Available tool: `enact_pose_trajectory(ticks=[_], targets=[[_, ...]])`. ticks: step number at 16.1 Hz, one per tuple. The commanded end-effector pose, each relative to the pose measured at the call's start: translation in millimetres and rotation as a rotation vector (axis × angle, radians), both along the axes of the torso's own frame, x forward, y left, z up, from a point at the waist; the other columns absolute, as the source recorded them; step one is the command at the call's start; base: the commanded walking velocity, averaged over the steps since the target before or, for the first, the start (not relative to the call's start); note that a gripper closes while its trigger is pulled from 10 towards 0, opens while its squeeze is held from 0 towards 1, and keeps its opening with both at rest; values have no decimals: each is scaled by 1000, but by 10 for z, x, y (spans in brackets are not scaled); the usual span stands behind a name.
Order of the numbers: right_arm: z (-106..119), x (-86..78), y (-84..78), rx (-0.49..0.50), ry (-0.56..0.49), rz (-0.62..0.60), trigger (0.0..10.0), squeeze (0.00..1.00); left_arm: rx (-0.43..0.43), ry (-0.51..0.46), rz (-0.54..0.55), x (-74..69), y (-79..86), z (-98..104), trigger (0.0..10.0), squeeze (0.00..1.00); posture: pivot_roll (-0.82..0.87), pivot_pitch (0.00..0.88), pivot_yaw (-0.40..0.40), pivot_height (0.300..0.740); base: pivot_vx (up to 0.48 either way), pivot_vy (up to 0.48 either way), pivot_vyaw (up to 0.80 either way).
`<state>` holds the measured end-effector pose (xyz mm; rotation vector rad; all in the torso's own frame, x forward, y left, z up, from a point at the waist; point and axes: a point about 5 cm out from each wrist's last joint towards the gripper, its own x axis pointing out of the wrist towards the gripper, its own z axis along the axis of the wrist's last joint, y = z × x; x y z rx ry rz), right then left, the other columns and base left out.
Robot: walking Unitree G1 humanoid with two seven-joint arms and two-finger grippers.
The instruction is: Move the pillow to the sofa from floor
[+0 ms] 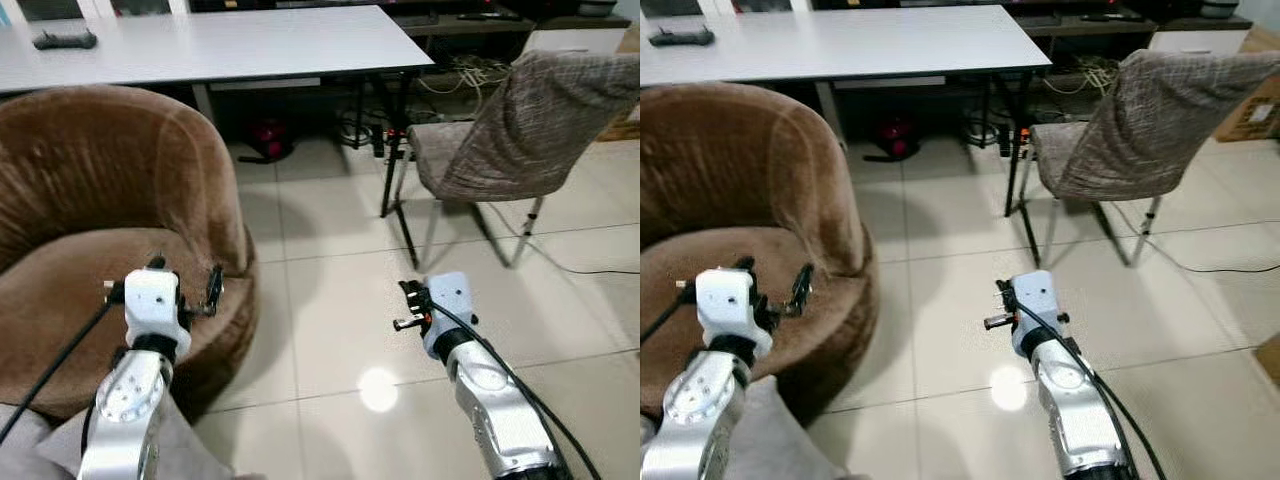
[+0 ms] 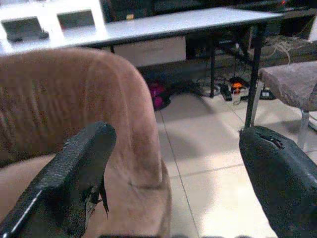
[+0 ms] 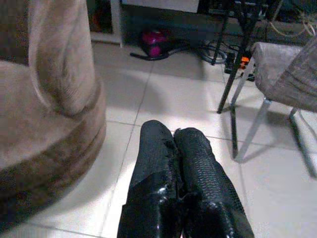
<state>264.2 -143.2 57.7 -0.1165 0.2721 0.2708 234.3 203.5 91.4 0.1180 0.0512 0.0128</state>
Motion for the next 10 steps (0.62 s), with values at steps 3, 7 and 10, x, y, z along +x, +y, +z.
enact_pose_trajectory(ticks=[3,7,10], targets=[[69,112,37,-28,-26,83,10000,0,-2,-19,66,-47,38,25,10000,0,56,0,-59,740,0,0,533],[81,161,78,-5,-9,42,10000,0,14,-27,74,-32,57,70,10000,0,60,0,-48,740,0,0,400],[141,187,70,-15,-32,43,10000,0,11,-29,46,14,-12,79,10000,0,51,0,-46,740,0,0,0]])
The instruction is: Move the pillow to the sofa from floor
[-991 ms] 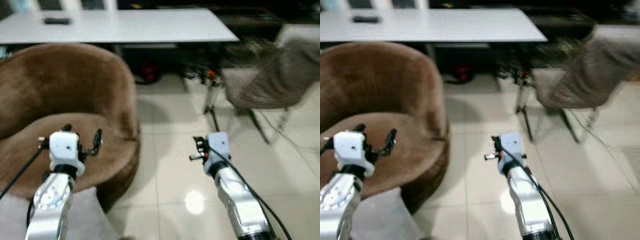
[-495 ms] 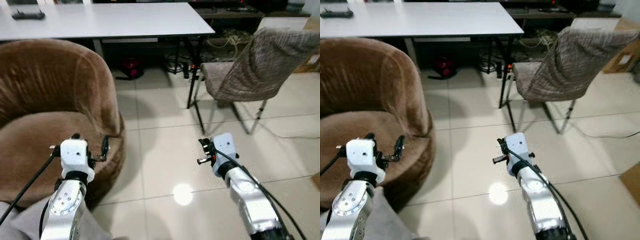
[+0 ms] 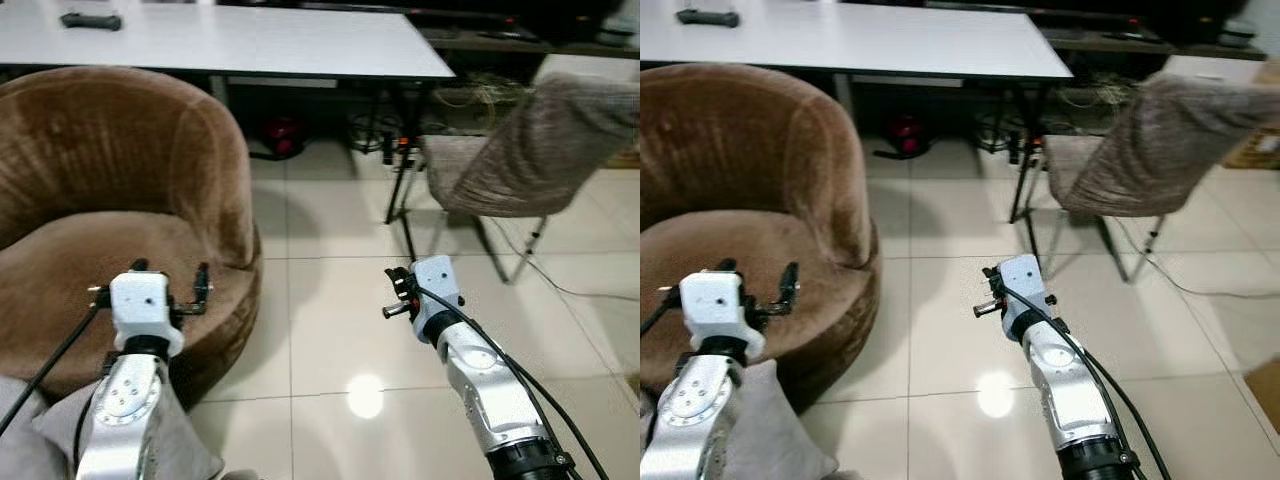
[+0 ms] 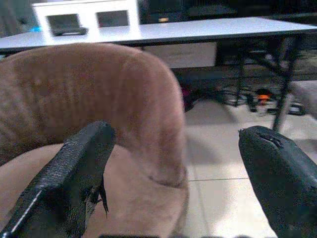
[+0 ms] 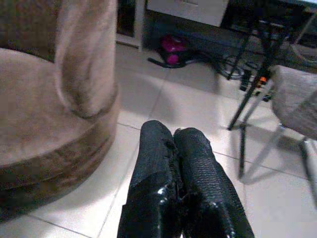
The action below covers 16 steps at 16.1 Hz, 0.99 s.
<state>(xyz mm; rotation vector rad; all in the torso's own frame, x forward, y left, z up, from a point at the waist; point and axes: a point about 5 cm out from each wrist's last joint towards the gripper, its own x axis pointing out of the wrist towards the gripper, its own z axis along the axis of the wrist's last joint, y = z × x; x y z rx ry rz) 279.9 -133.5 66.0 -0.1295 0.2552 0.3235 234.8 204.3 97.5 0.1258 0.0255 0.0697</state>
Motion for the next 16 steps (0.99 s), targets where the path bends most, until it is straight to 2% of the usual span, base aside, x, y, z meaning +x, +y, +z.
enact_pose_trajectory(ticks=[1,4,14,16], targets=[[87,27,-9,-24,-27,11,10000,0,11,-9,-20,-9,-44,28,10000,0,54,0,-47,740,0,0,0],[107,4,20,-15,-26,16,10000,0,4,-10,-2,-22,-48,38,10000,0,62,0,-56,740,0,-480,800],[172,-6,56,-22,-24,66,10000,0,-32,6,42,-80,-45,-31,10000,0,59,0,-98,740,0,0,0],[188,10,62,-23,-24,74,10000,0,-22,7,60,-82,-7,-31,10000,0,65,0,-105,740,0,431,0]])
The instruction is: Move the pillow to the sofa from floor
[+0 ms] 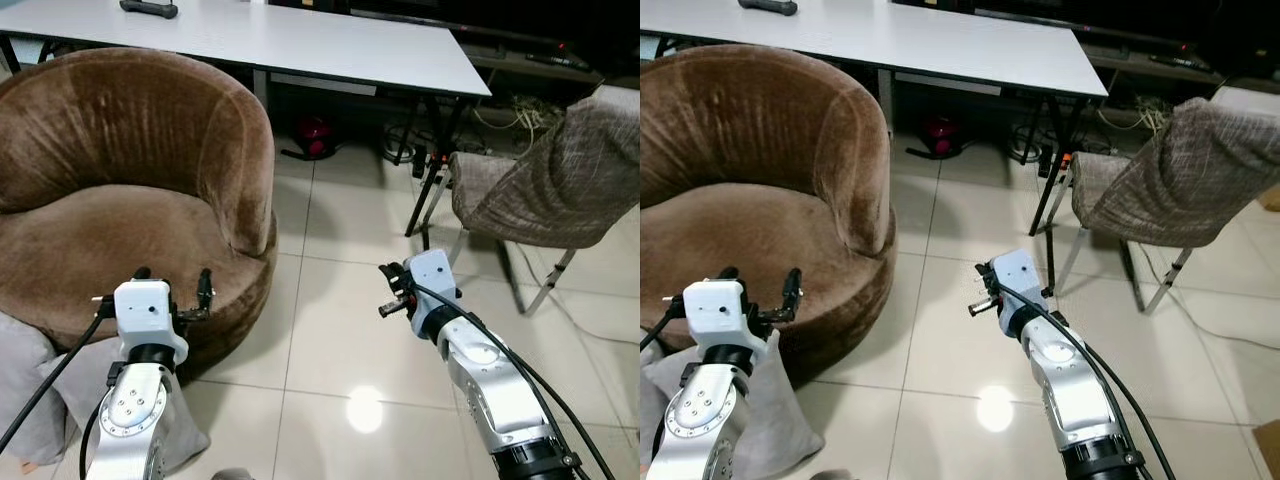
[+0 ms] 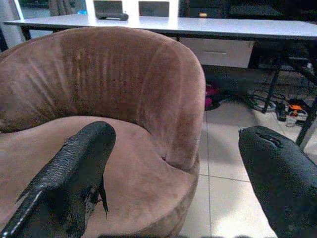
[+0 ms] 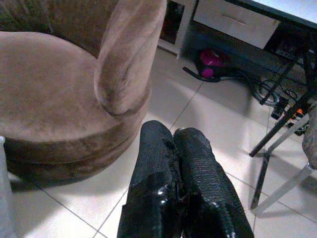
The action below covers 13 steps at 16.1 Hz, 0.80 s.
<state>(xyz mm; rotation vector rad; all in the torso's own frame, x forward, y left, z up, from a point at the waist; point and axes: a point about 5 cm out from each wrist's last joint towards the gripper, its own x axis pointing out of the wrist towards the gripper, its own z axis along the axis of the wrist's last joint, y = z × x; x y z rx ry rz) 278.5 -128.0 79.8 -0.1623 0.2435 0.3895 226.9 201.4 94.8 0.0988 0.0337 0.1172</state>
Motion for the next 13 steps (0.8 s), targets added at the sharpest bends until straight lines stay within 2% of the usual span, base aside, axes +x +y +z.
enact_pose_trajectory(ticks=[1,4,8,13], targets=[[51,30,7,0,-13,4,10000,0,13,8,15,1,35,-6,10000,0,70,0,-107,740,0,461,0],[48,136,-60,15,-36,-85,10000,0,41,7,24,30,82,7,10000,0,71,0,-99,740,0,465,0],[-25,209,-220,50,-9,-187,10000,0,66,8,14,61,94,29,10000,0,74,0,-88,740,0,459,0],[-79,213,-180,52,-4,-163,10000,0,74,4,15,82,110,44,10000,0,80,0,-92,740,0,456,0]])
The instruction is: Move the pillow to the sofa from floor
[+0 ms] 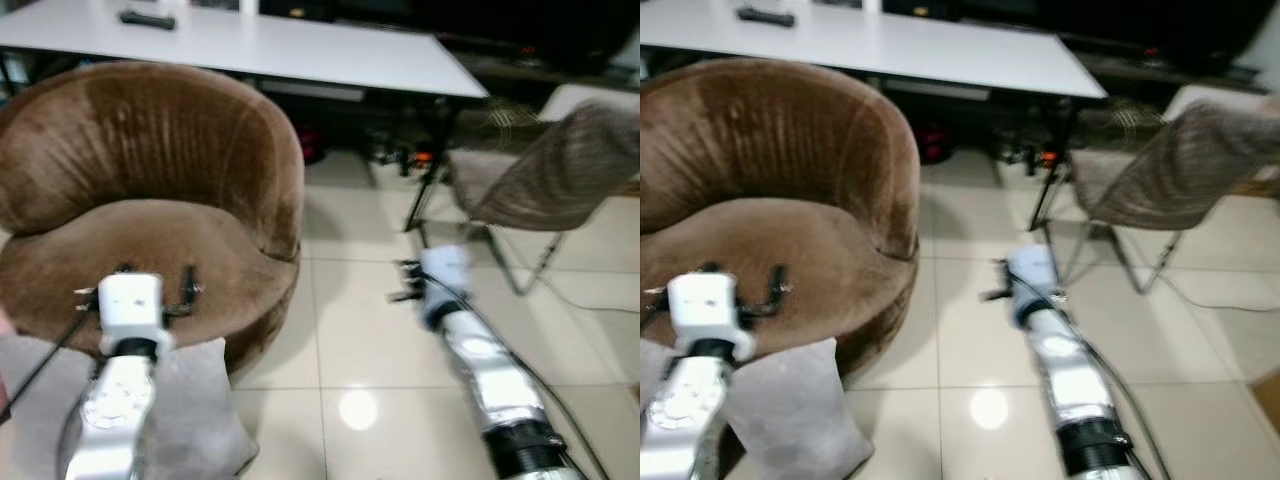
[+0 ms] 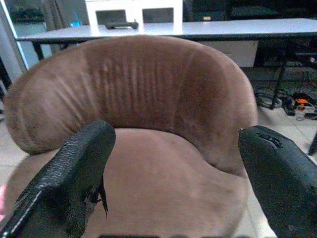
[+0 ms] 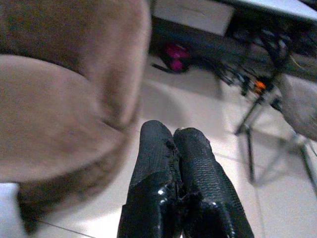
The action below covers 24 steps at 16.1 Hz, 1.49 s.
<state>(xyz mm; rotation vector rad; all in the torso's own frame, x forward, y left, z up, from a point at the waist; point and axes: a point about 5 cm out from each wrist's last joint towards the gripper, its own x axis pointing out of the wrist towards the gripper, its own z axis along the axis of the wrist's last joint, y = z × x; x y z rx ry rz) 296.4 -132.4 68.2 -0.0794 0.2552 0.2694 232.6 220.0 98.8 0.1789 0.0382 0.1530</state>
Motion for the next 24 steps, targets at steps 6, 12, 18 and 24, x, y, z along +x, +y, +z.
enact_pose_trajectory(ticks=[6,12,18,24], targets=[[-14,42,-115,-6,-4,-36,10000,0,5,1,-42,43,-70,27,10000,0,100,0,-47,740,0,454,0],[-26,-65,-166,25,-28,-121,10000,0,22,24,-113,166,-45,41,10000,0,73,0,27,740,0,447,0],[-4,-67,-165,-10,-32,-78,10000,0,-20,-2,-92,146,-113,15,10000,0,67,0,-27,740,0,197,0],[-278,46,-284,-32,59,-115,10000,0,20,18,-131,259,-155,-23,10000,0,49,0,-32,740,0,0,-748]])
